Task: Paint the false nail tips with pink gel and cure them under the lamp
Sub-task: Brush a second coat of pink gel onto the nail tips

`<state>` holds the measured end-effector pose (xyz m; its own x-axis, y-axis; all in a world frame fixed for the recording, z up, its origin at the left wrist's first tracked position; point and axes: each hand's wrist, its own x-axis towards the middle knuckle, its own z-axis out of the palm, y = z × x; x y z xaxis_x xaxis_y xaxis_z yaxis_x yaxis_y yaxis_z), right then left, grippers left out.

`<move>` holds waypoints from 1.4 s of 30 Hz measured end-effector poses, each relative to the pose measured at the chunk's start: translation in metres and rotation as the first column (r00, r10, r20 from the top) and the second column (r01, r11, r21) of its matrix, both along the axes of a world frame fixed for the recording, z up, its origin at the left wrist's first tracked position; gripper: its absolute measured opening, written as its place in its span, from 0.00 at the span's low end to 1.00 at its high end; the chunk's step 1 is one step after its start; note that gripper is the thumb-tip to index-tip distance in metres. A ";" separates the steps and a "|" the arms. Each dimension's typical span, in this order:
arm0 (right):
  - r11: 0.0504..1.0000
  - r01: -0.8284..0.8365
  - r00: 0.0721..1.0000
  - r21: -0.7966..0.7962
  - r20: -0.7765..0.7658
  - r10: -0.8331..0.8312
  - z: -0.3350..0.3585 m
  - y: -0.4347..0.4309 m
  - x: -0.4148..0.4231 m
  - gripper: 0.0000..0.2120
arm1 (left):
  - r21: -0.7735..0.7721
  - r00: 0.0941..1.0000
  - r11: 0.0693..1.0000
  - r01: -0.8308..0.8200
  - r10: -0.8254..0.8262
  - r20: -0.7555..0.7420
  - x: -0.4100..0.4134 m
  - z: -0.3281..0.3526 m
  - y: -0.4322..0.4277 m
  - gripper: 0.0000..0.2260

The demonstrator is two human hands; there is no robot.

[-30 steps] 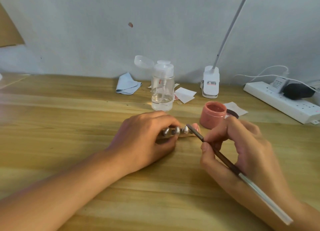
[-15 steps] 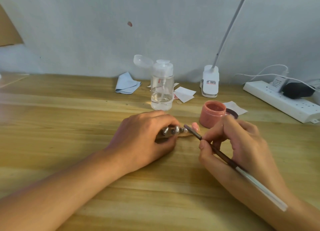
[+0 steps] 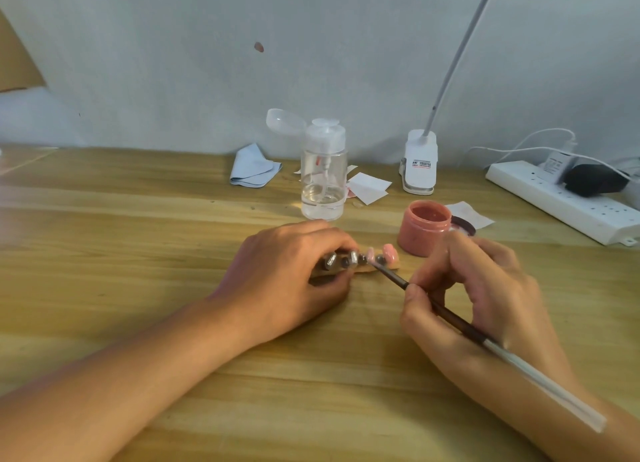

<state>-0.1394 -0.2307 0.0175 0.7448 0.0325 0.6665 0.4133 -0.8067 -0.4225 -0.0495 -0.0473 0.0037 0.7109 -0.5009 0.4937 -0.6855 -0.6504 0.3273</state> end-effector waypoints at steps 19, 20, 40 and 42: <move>0.999 -0.034 0.999 0.038 -0.026 0.035 0.002 0.000 -0.001 0.05 | -0.006 1.000 1.000 -0.002 0.002 -0.003 0.000 0.000 0.000 0.11; 0.998 -0.043 0.999 0.044 -0.015 0.044 0.001 0.000 -0.001 0.05 | -0.005 1.000 1.000 -0.004 0.004 -0.002 0.000 -0.001 0.000 0.11; 0.591 0.185 0.982 0.785 -0.174 -0.076 -0.008 -0.032 0.028 0.05 | -0.004 0.999 1.000 -0.006 0.006 0.038 0.000 -0.001 -0.001 0.09; 0.585 0.193 0.980 0.788 -0.187 -0.071 -0.009 -0.033 0.029 0.04 | -0.003 0.999 1.000 -0.006 0.006 0.037 0.000 -0.001 -0.001 0.10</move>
